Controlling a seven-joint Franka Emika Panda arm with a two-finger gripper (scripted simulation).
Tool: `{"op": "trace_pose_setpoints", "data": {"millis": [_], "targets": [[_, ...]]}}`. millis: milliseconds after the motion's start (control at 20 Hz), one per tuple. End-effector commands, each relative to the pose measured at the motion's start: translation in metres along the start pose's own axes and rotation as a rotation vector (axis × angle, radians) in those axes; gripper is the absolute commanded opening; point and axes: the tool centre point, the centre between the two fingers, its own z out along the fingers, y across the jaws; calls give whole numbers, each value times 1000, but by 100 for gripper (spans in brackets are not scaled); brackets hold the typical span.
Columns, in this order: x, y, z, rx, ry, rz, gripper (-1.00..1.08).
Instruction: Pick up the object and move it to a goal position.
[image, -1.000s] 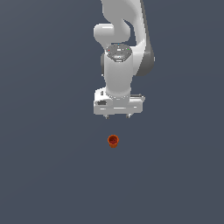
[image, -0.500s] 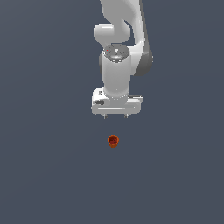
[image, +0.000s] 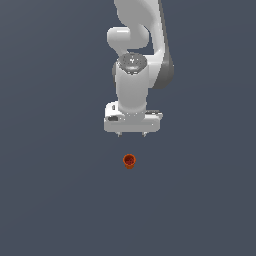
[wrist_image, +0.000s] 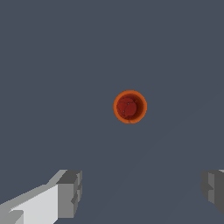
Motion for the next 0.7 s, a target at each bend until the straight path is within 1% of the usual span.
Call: {"op": "trace_pose_setpoints", "data": {"millis": [0, 250, 650], "targets": [[4, 1, 6, -1, 0, 19, 100], [19, 3, 26, -4, 1, 82, 100], [45, 7, 71, -13, 6, 208, 100]]}}
